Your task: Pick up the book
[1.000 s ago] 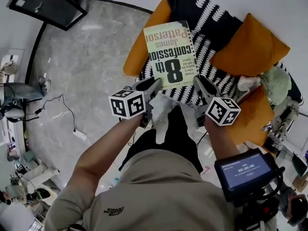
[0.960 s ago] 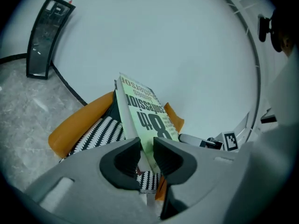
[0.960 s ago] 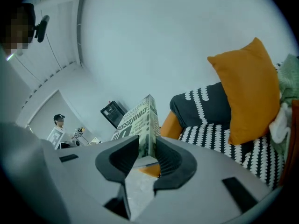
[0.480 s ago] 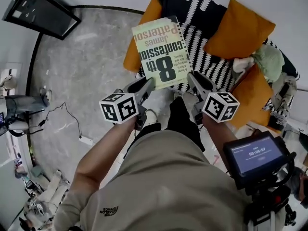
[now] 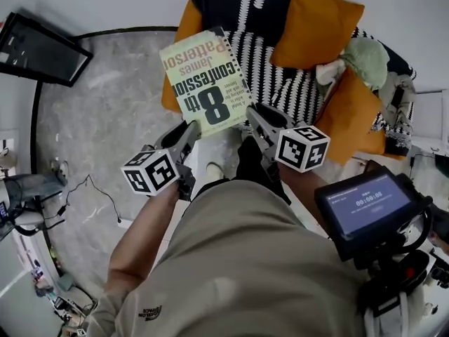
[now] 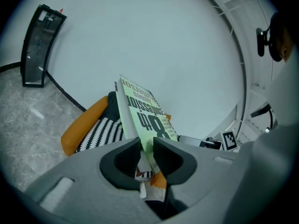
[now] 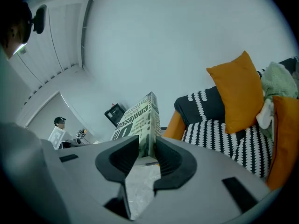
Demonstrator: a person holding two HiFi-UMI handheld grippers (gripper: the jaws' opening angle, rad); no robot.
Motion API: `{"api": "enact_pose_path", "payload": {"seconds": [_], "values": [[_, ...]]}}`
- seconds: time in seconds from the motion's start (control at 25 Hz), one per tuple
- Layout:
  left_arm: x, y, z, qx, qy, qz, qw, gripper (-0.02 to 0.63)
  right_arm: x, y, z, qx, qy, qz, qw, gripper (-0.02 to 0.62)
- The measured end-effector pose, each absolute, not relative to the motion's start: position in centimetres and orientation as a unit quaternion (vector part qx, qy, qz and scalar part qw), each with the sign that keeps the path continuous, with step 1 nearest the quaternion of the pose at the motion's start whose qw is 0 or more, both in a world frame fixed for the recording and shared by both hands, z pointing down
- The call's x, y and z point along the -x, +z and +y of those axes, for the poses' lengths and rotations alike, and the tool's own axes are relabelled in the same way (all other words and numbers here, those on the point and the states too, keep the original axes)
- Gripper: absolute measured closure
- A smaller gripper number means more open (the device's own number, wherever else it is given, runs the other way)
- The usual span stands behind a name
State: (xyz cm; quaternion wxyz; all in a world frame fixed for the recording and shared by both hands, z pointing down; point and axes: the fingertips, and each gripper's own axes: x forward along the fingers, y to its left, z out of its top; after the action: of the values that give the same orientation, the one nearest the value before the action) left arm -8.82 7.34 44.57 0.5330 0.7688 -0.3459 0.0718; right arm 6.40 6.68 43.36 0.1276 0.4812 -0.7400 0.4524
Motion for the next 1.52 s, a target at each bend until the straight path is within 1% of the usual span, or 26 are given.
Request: {"api": "enact_pose_path", "payload": {"seconds": [1.24,1.52], "values": [[9.31,44.64,6.92,-0.77,0.079,-0.35,0.527,0.518,-5.97,43.55,6.79,-0.475,0.46,-0.74,0.125,0.482],[9.47,45.16,7.31,-0.763,0.077,-0.356,0.535,0.518,-5.79,43.71,6.66,-0.472,0.456,-0.744,0.128,0.483]]}}
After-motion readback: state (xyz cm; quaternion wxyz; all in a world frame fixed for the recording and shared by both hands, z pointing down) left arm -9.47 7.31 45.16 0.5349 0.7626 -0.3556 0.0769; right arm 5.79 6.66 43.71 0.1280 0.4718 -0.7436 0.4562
